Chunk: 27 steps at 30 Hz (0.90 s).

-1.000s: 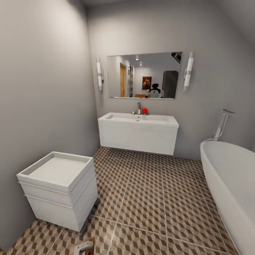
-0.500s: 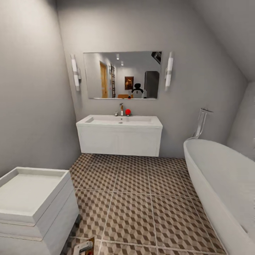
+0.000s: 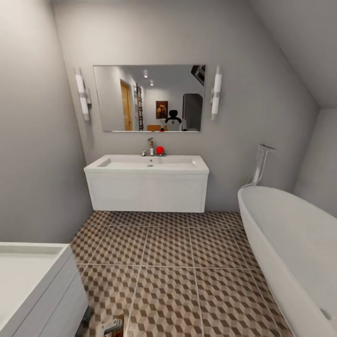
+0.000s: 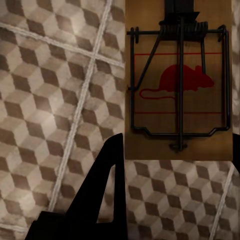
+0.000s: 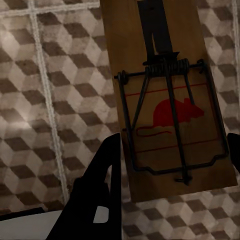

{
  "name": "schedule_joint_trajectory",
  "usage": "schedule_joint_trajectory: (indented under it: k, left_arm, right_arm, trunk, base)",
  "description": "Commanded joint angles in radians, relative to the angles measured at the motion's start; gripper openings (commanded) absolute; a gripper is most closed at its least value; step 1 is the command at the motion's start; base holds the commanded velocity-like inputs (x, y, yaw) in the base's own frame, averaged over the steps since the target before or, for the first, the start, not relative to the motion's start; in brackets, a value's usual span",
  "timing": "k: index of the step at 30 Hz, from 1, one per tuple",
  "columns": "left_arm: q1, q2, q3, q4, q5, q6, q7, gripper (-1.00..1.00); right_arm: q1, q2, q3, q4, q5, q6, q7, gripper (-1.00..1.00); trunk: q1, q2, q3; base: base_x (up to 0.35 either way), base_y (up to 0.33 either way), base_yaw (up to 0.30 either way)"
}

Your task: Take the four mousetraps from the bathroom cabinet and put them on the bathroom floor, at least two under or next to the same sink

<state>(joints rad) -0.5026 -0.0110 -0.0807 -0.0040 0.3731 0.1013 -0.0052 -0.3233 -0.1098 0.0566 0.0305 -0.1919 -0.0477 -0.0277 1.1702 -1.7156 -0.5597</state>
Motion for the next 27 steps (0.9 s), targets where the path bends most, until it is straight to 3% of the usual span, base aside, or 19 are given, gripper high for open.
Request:
schedule_joint_trajectory:
  k: [1, 27]
  left_arm:
    - [-0.001, 0.000, -0.008, -0.001, 0.009, 0.004, 0.001, -1.00]
    - [-0.001, 0.005, -0.008, 0.000, 0.010, 0.006, 0.002, -1.00]
  right_arm:
    - [-0.001, 0.000, 0.007, 0.003, -0.011, -0.005, 0.000, -1.00]
    - [-0.002, 0.001, 0.008, 0.003, -0.010, -0.002, 0.001, -1.00]
  trunk:
    - [0.000, 0.000, -0.001]
    - [0.000, 0.000, -0.001]
  base:
    - [0.325, 0.000, -0.005]
    - [0.325, 0.000, 0.000]
